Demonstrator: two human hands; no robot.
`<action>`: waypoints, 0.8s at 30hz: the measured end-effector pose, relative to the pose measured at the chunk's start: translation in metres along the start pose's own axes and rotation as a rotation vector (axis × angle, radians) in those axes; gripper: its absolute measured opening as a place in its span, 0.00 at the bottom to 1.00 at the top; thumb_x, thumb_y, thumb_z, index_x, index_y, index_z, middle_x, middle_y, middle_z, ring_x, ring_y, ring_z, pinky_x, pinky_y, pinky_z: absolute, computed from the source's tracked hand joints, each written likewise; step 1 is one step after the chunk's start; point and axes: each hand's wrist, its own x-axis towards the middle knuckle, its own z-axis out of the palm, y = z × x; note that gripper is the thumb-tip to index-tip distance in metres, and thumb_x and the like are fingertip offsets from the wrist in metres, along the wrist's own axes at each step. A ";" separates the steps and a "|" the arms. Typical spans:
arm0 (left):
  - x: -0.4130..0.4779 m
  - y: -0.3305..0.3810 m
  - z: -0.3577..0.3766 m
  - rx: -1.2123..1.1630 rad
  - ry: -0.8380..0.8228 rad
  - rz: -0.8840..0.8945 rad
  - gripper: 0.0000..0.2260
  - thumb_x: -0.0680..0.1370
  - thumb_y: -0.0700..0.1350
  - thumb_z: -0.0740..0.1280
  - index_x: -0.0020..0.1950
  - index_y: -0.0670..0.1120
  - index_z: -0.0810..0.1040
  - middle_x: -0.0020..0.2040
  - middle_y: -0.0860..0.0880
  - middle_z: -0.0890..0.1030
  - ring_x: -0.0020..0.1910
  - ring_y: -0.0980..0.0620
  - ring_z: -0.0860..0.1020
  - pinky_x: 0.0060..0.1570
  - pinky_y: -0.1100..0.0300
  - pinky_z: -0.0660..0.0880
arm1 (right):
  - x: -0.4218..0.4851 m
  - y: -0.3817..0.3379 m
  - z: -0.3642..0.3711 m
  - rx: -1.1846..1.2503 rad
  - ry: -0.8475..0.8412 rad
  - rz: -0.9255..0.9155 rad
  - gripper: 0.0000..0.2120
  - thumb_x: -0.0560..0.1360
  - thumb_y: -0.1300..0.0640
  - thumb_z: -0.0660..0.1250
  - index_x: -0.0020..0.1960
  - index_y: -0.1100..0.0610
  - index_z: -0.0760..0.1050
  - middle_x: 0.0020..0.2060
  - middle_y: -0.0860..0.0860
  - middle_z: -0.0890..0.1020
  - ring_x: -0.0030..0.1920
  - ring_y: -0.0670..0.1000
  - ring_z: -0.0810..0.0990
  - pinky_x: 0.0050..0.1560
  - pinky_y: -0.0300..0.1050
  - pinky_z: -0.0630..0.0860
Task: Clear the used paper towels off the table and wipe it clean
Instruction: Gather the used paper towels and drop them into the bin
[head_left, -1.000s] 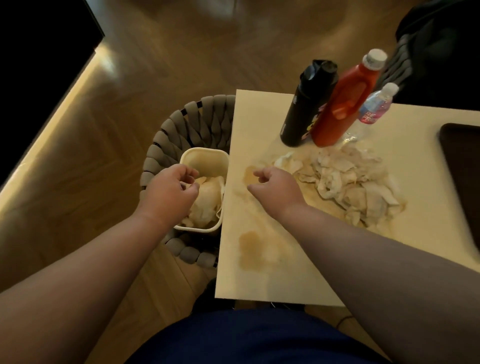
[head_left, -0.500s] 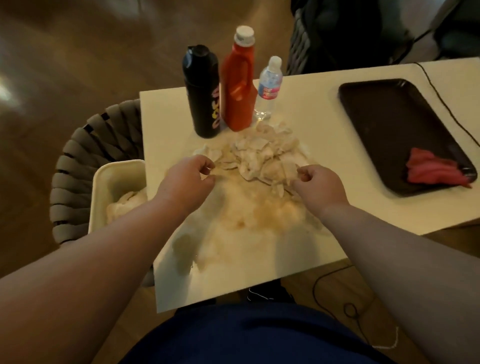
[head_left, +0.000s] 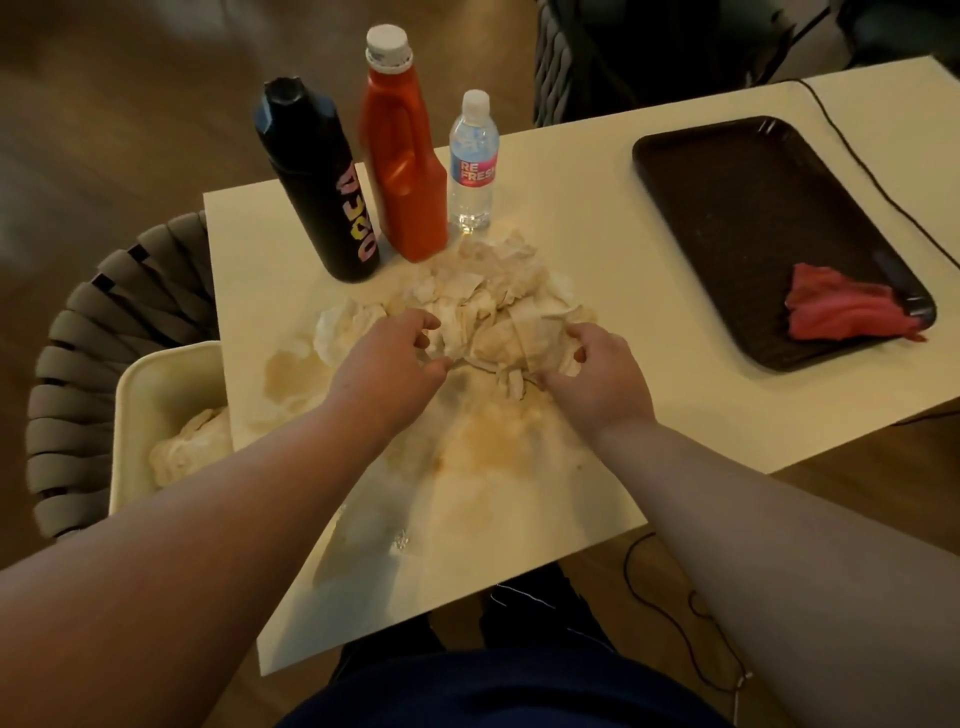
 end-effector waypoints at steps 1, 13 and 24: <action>0.000 0.002 0.001 -0.004 0.007 -0.003 0.20 0.79 0.52 0.71 0.70 0.55 0.74 0.55 0.56 0.77 0.50 0.55 0.78 0.45 0.59 0.75 | 0.003 -0.003 0.001 -0.014 -0.016 -0.026 0.31 0.71 0.43 0.74 0.71 0.48 0.72 0.61 0.53 0.76 0.59 0.55 0.77 0.60 0.52 0.76; 0.007 0.004 -0.001 0.073 0.030 -0.011 0.22 0.78 0.52 0.72 0.71 0.55 0.73 0.58 0.55 0.79 0.52 0.54 0.79 0.47 0.57 0.77 | 0.016 -0.013 -0.002 -0.002 0.033 -0.097 0.13 0.77 0.51 0.66 0.60 0.45 0.83 0.54 0.46 0.84 0.55 0.52 0.81 0.55 0.51 0.78; 0.039 0.030 0.013 0.276 -0.056 -0.019 0.12 0.82 0.50 0.63 0.65 0.54 0.78 0.54 0.51 0.81 0.47 0.50 0.80 0.47 0.50 0.81 | -0.007 -0.010 -0.036 0.104 0.071 -0.096 0.14 0.78 0.54 0.68 0.62 0.50 0.82 0.46 0.45 0.84 0.51 0.49 0.82 0.56 0.49 0.79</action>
